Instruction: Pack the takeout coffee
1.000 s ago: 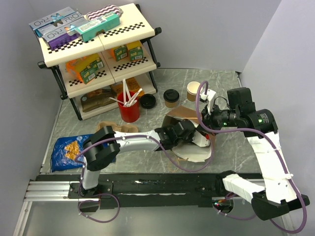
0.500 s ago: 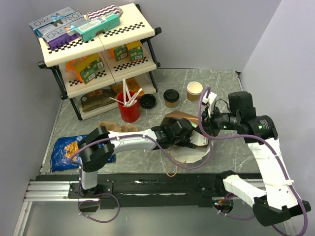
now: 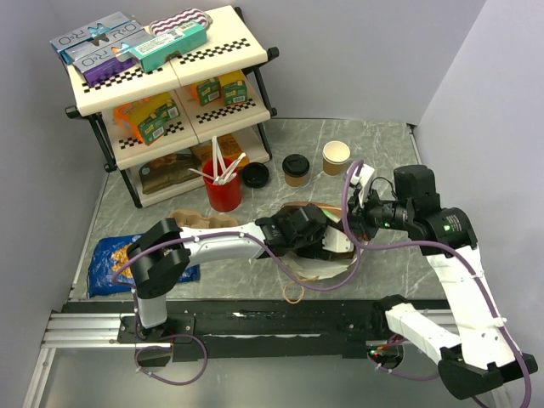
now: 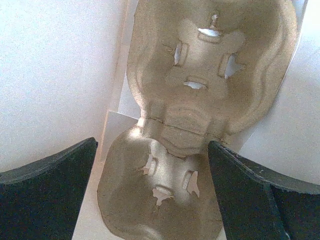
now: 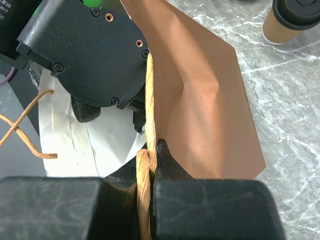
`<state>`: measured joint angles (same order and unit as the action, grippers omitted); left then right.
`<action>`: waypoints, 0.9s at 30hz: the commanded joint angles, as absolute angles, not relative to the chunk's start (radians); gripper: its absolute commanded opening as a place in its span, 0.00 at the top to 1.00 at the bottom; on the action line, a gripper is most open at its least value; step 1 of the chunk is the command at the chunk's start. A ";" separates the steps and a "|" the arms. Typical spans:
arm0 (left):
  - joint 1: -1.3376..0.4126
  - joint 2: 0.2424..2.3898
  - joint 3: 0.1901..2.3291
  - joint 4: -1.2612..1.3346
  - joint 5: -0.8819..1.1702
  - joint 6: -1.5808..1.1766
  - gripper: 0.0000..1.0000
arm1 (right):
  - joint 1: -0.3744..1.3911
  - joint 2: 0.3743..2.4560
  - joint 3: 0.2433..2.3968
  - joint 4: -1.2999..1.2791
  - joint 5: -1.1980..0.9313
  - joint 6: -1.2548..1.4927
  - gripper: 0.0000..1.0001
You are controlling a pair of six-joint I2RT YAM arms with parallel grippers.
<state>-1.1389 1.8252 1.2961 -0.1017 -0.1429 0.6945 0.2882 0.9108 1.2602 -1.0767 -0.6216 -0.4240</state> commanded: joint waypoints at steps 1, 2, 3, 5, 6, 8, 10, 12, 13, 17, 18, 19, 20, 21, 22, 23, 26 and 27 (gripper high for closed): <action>-1.101 1.799 1.345 0.003 -0.141 0.615 0.01 | 0.291 0.910 1.282 -1.184 -0.661 -0.407 1.00; -1.101 1.813 1.350 0.003 -0.146 0.623 0.01 | 0.291 0.919 1.287 -1.187 -0.663 -0.407 1.00; -1.100 1.822 1.368 0.003 -0.158 0.629 0.01 | 0.291 0.920 1.293 -1.192 -0.658 -0.414 1.00; -1.103 1.853 1.394 -0.032 -0.195 0.655 0.01 | 0.291 0.928 1.301 -1.196 -0.622 -0.417 1.00; -1.101 1.859 1.410 -0.046 -0.205 0.664 0.01 | 0.291 0.931 1.301 -1.201 -0.606 -0.426 1.00; -1.103 1.865 1.411 -0.048 -0.219 0.687 0.02 | 0.291 0.930 1.304 -1.201 -0.578 -0.433 1.00; -1.103 1.864 1.414 -0.058 -0.216 0.696 0.19 | 0.293 0.930 1.312 -1.204 -0.569 -0.436 1.00; -1.103 1.861 1.410 -0.060 -0.210 0.701 0.71 | 0.293 0.931 1.316 -1.201 -0.583 -0.427 1.00; -1.101 1.861 1.407 -0.057 -0.210 0.698 0.80 | 0.293 0.931 1.318 -1.200 -0.589 -0.425 1.00; -1.101 1.853 1.399 -0.055 -0.212 0.692 0.99 | 0.293 0.939 1.318 -1.181 -0.559 -0.408 1.00; -1.101 1.850 1.397 -0.058 -0.197 0.686 0.99 | 0.293 0.940 1.319 -1.178 -0.534 -0.408 1.00; -1.101 1.838 1.394 -0.058 -0.186 0.690 0.99 | 0.293 0.942 1.321 -1.174 -0.526 -0.410 1.00; -1.101 1.827 1.379 -0.052 -0.181 0.686 0.99 | 0.293 0.940 1.321 -1.172 -0.519 -0.413 1.00; -1.101 1.816 1.373 -0.049 -0.172 0.677 0.99 | 0.293 0.940 1.319 -1.170 -0.509 -0.410 1.00; -1.098 1.793 1.368 -0.060 -0.122 0.663 0.99 | 0.293 0.937 1.316 -1.170 -0.494 -0.410 1.00; -1.095 1.777 1.356 -0.061 -0.091 0.661 0.99 | 0.295 0.934 1.313 -1.167 -0.485 -0.411 1.00; -1.091 1.703 1.307 -0.032 -0.008 0.623 0.99 | 0.291 0.919 1.299 -1.158 -0.477 -0.414 1.00; -1.089 1.681 1.296 -0.034 0.038 0.614 0.99 | 0.293 0.914 1.290 -1.154 -0.474 -0.411 1.00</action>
